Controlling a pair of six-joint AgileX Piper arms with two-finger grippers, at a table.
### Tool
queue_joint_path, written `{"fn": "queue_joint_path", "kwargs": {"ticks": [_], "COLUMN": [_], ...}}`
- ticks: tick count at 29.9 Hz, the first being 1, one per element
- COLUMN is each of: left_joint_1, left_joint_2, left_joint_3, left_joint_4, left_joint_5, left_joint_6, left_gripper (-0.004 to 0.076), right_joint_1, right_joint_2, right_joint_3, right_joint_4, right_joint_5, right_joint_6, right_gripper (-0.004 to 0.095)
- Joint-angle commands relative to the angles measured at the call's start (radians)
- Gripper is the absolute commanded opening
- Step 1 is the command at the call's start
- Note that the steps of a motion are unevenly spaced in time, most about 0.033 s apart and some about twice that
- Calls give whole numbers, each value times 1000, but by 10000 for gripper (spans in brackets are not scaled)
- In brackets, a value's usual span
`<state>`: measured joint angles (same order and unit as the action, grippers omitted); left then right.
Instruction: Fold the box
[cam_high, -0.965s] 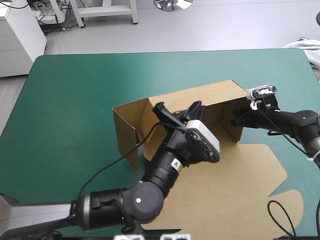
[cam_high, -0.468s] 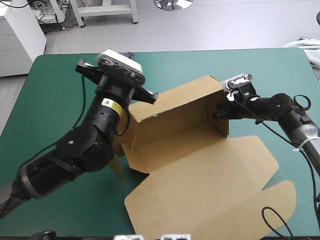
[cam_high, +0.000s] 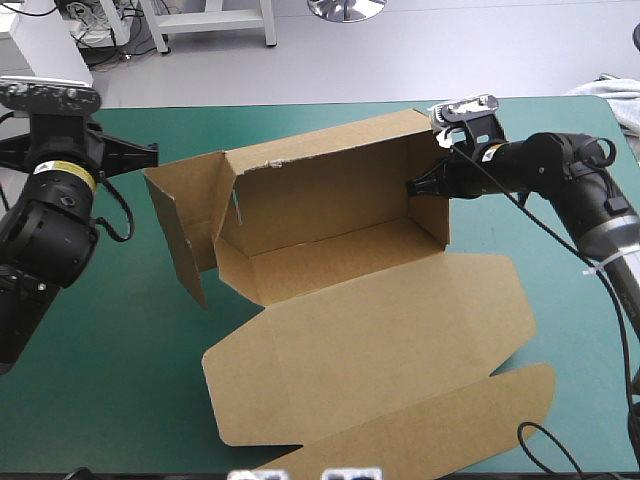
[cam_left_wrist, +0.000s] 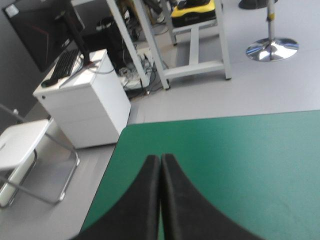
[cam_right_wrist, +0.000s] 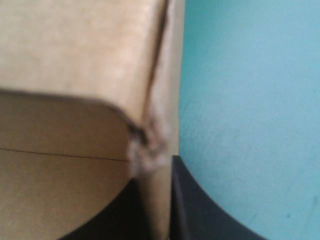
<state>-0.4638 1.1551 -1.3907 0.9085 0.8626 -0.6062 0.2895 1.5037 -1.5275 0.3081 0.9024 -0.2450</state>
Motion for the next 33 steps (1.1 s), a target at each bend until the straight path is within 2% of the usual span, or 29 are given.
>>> {"fn": "queue_joint_path", "kwargs": {"ticks": [1, 5, 12, 22, 30, 33], "left_joint_1": [114, 241, 419, 474, 474, 474], "left_joint_2": [-23, -23, -23, -23, -23, -23], "left_joint_3": [-30, -28, -5, 125, 165, 165], "left_joint_4": [-74, -170, -373, -505, -565, -582], "left_joint_5": [-36, -36, -54, -61, -56, -70], "left_joint_6": [64, 104, 215, 296, 335, 338], "left_gripper": [-10, -10, -10, -10, -10, -10], "right_joint_1": [16, 45, 68, 94, 95, 95], "right_joint_2": [-2, 0, 67, 266, 322, 322], "right_joint_3": [-134, -167, -166, -166, -166, -166], "right_joint_4": [-77, -119, -94, -100, -113, -143], "right_joint_5": [116, 153, 351, 313, 193, 154], "right_joint_6": [119, 204, 272, 313, 292, 301], "right_gripper": [2, 1, 1, 1, 4, 52]}}
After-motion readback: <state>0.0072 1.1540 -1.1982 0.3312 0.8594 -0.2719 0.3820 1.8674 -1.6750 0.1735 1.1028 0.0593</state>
